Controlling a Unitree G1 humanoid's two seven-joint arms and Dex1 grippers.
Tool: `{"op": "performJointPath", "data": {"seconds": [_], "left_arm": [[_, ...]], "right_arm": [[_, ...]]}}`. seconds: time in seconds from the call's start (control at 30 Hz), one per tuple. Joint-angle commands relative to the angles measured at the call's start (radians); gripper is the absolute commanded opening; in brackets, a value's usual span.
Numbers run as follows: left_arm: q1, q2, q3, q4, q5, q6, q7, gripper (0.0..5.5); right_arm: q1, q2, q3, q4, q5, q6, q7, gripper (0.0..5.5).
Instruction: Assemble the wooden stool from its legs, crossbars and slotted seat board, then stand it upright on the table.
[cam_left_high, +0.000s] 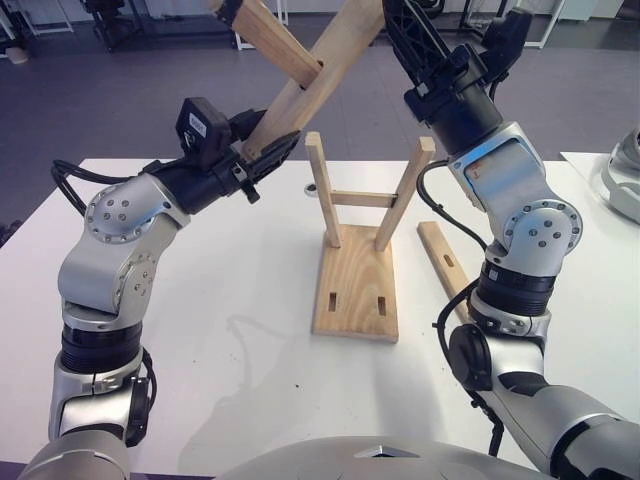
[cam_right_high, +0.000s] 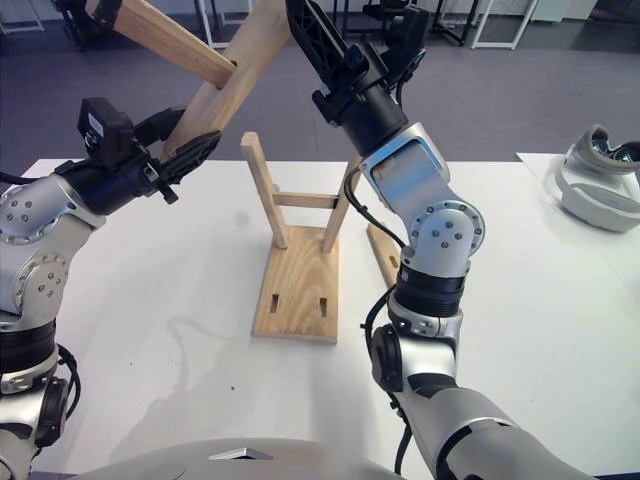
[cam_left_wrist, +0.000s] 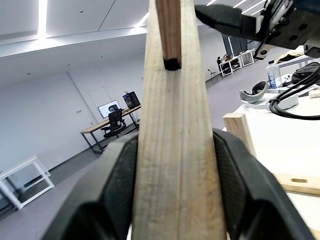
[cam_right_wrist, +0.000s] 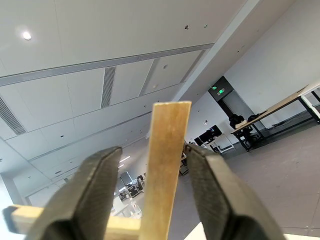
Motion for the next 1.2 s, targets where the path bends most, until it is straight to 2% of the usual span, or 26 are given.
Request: {"op": "performJointPath", "data": {"seconds": [0.03,0.13,0.2,0.33,0.57,0.67,0.77,0.8,0.83,0.97,1.03,1.1,1.2], "left_arm": [[-0.014,-0.008,0.002,-0.012,-0.007,-0.010,-0.004,2.03],[-0.001,0.005,-0.017,-0.026,0.002,-0.011,-0.032,2.03],[0.008,0.011,-0.025,-0.033,0.003,-0.014,-0.054,2.03],[0.012,0.012,-0.023,-0.034,0.002,-0.017,-0.080,2.03],[0.020,0.026,-0.043,-0.032,0.022,-0.039,-0.128,2.03],[0.026,0.027,-0.048,-0.035,0.026,-0.043,-0.140,2.03],[0.044,0.030,-0.074,-0.036,0.041,-0.037,-0.148,2.03],[0.062,0.047,-0.098,-0.038,0.067,-0.034,-0.159,2.03],[0.083,0.058,-0.114,-0.040,0.080,-0.029,-0.167,2.41],[0.271,0.087,-0.099,-0.005,0.142,-0.058,-0.150,3.22],[0.379,0.100,-0.136,0.094,0.249,-0.115,-0.118,3.61],[0.441,0.077,-0.184,0.188,0.321,-0.140,-0.087,3.85],[0.464,0.041,-0.261,0.234,0.355,-0.113,-0.087,3.86]], "right_arm": [[-0.003,0.000,-0.017,0.015,0.022,-0.013,-0.018,3.18],[-0.003,0.003,-0.020,0.016,0.033,-0.011,-0.024,3.81],[-0.001,0.005,-0.022,0.012,0.052,-0.006,-0.024,3.83],[0.015,-0.004,-0.024,0.003,0.093,0.006,-0.027,3.21],[0.064,-0.041,-0.023,-0.015,0.161,0.035,-0.052,1.71],[0.075,-0.052,-0.019,-0.016,0.171,0.031,-0.058,1.28],[0.110,-0.065,-0.015,-0.036,0.150,0.028,-0.061,1.18],[0.160,-0.085,-0.017,-0.069,0.111,0.021,-0.053,1.17],[0.242,-0.106,-0.034,-0.118,0.082,0.015,-0.053,1.17],[0.769,-0.135,-0.160,-0.362,0.028,-0.017,-0.019,1.03],[0.941,-0.137,-0.212,-0.395,0.042,-0.030,0.007,1.03],[1.007,-0.143,-0.225,-0.372,0.028,-0.047,0.019,1.03],[1.049,-0.148,-0.197,-0.365,-0.017,-0.060,0.017,1.03]]}}
